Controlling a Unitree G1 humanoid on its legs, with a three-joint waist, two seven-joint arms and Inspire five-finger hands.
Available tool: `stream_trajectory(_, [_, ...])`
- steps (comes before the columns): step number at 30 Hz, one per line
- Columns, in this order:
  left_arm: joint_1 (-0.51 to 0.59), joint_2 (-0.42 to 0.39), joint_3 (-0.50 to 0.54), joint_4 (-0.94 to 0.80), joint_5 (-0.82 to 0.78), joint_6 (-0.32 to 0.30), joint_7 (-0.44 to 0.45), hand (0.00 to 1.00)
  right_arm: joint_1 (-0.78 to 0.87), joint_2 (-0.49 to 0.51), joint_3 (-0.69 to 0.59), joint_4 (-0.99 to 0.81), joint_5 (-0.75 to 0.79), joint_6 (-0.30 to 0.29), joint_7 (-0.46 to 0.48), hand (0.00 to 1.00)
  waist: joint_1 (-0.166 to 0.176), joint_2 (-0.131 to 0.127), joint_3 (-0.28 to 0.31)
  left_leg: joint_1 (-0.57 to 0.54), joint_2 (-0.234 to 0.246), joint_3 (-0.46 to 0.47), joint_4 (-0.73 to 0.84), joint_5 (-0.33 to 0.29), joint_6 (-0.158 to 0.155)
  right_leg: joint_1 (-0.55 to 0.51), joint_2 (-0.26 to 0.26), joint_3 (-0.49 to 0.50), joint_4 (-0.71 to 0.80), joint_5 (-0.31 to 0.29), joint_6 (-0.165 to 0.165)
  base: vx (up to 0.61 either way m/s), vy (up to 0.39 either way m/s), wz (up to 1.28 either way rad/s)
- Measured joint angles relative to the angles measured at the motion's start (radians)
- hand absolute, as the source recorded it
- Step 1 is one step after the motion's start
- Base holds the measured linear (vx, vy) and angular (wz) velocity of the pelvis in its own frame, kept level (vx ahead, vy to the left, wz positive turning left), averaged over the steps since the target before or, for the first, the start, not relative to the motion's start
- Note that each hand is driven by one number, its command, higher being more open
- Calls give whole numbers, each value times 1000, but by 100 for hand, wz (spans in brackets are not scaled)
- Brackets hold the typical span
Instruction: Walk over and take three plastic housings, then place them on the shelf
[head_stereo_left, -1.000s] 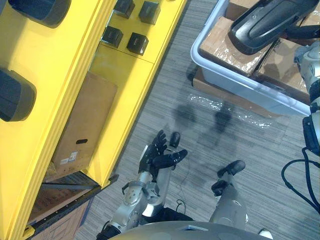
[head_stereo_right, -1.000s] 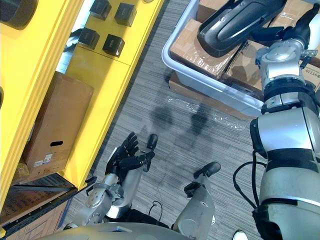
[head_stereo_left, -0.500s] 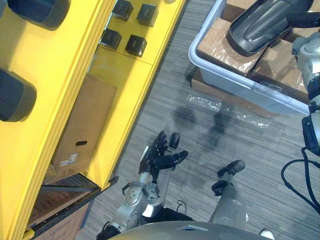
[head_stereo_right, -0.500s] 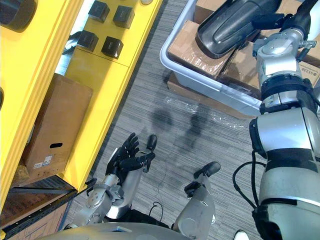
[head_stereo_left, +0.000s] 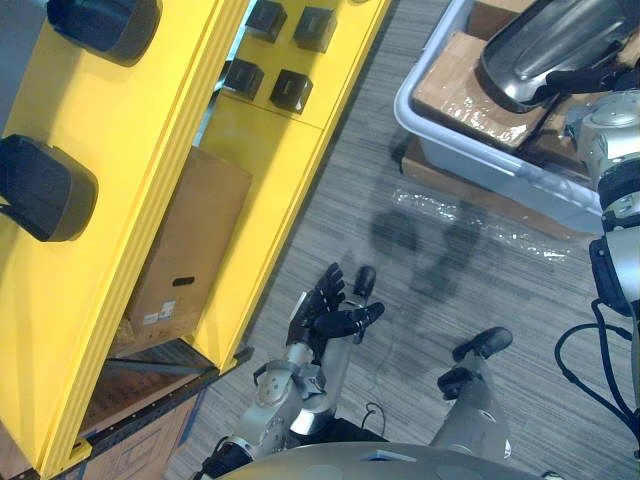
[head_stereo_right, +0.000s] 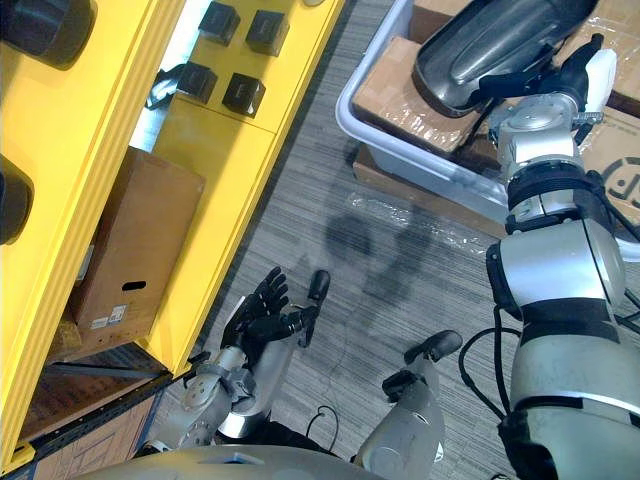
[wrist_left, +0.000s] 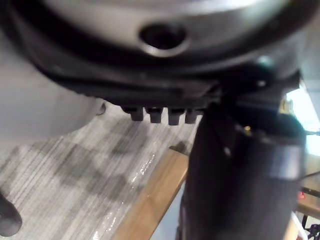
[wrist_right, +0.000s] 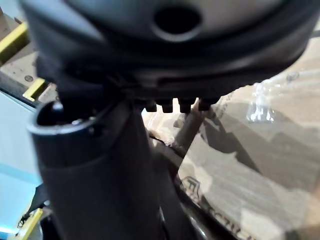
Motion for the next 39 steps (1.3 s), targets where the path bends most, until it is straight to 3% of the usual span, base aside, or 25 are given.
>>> stream_trajectory(7, [-1,0,5,22,-29,-28,-18,100,-28,-77,12,4,-35,104,14,0,8,0,0,-13,-4,-10,14,-5,0,1,-2,-12,0,-1,1,-31,18,4])
stream_trajectory(18, [-1,3,46,50,-28,-54,-25,100,-39,-93,36,42,-71,152,28,0,11,-1,1,0,8,-11,14,-7,-3,12,7,-20,8,-7,1,-10,-1,0])
stream_trajectory(21, [0,11,54,55,-28,-54,-26,100,-38,-79,24,68,-74,190,57,0,8,-3,2,21,11,-12,12,-9,-6,25,4,-19,30,-23,0,0,0,0])
stream_trajectory(25, [8,17,69,55,-27,-55,-29,100,-37,-58,-4,87,-179,191,71,0,-5,-11,8,45,14,-11,8,-10,-7,44,4,-19,34,-32,-5,-59,9,-1])
stream_trajectory(30, [22,45,95,45,-26,-61,-29,100,-36,-52,-23,105,-264,159,45,0,-33,-45,32,68,17,-7,-20,5,-10,57,7,-19,29,-30,-4,-56,2,-1])
stream_trajectory(39, [92,49,137,-36,-23,-61,-36,100,-89,-57,-21,57,-476,-78,-153,0,-90,-86,57,137,40,4,-62,13,-21,109,39,-9,-3,-23,3,0,-11,-4])
